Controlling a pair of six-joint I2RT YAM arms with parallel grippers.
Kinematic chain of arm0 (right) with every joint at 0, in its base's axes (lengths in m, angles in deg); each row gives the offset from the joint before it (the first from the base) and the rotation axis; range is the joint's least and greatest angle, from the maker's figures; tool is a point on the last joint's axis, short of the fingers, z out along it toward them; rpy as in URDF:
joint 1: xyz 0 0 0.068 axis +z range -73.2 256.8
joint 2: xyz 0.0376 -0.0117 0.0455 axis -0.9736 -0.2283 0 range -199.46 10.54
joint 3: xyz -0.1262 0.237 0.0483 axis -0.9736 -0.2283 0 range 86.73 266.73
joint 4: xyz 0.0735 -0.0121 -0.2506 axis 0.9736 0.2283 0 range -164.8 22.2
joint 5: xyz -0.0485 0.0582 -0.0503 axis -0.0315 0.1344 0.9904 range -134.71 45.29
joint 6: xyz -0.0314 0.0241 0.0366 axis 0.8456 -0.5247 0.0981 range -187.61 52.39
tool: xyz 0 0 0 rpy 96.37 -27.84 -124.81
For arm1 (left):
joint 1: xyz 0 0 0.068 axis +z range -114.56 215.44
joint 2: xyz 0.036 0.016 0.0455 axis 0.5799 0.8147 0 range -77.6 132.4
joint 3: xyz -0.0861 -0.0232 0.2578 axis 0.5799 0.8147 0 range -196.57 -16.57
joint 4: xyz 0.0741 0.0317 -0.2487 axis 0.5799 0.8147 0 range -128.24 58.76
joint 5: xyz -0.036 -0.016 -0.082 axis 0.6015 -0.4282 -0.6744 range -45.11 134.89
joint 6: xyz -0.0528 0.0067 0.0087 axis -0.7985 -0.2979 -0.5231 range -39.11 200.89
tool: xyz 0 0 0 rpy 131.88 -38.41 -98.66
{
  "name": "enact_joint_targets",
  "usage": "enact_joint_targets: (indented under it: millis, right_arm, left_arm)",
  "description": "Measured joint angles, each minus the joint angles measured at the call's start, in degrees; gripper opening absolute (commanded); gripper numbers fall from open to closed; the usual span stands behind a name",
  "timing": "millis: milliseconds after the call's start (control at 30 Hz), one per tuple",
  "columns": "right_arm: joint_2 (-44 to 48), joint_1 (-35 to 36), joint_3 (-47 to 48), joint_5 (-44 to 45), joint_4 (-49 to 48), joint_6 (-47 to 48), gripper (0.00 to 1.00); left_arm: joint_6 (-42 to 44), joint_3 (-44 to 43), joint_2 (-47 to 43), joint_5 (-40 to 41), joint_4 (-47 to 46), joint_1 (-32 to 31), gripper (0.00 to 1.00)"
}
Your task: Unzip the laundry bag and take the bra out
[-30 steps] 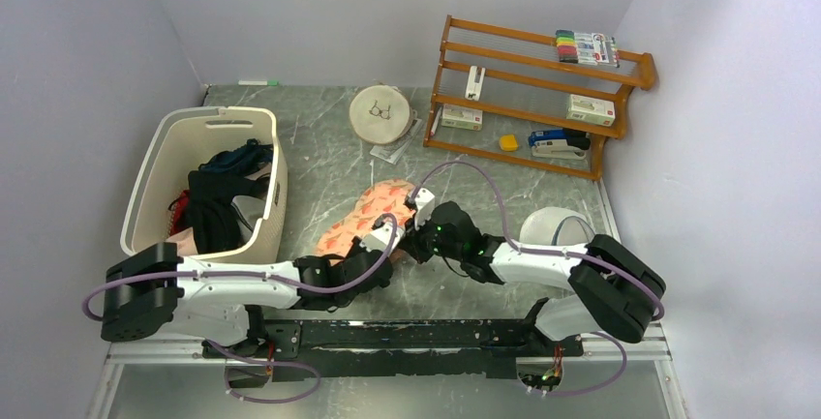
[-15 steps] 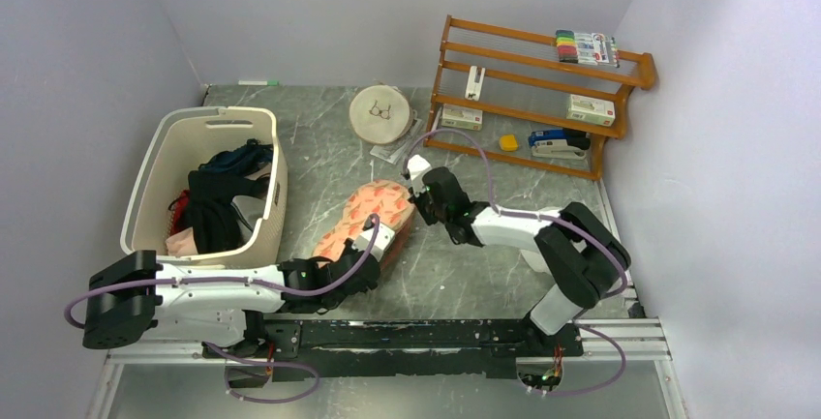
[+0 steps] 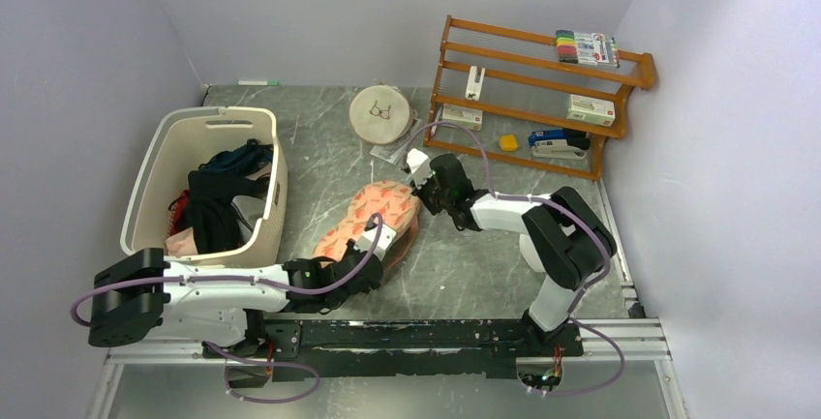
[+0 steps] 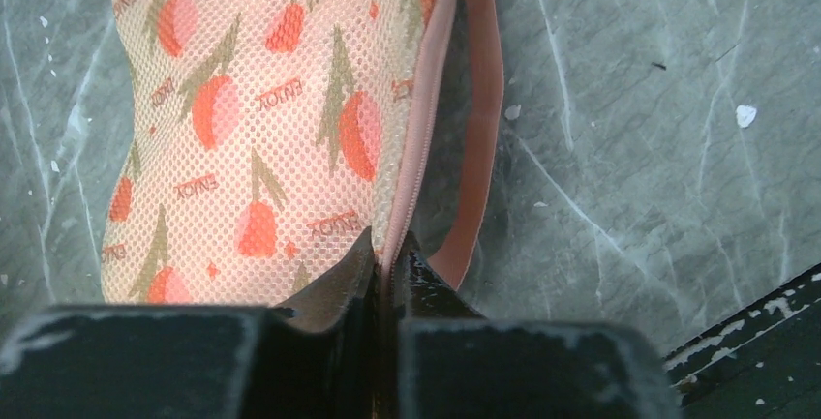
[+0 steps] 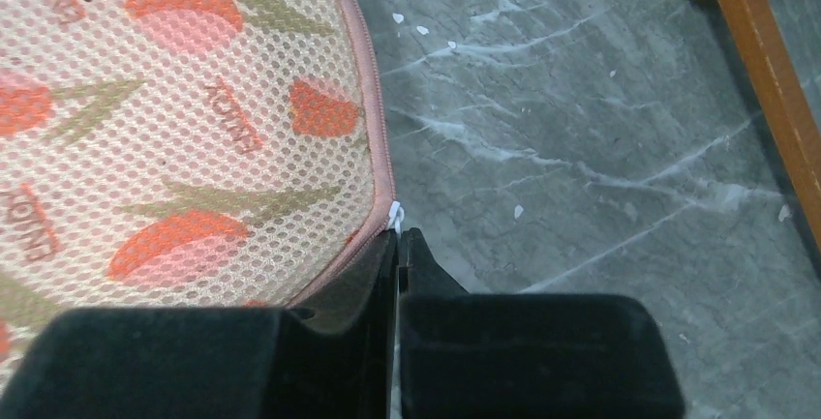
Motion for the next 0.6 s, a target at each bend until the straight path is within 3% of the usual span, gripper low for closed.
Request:
enact_joint_targets:
  millis: [233, 367, 600]
  right_arm:
    - [9.81, -0.94, -6.03, -3.72, 0.37, -6.71, 0.0]
    - [15.37, -1.01, -10.14, -4.66, 0.37, -13.51, 0.0]
    - [22.34, -1.09, -19.1, -7.85, -2.29, -27.65, 0.0]
  left_arm:
    - [1.38, -1.09, 1.57, -1.84, 1.55, -0.07, 0.7]
    - [3.08, -3.63, 0.98, -5.44, 1.53, -0.07, 0.81]
    - [5.66, -7.3, -0.85, -12.07, -3.41, -0.2, 0.86]
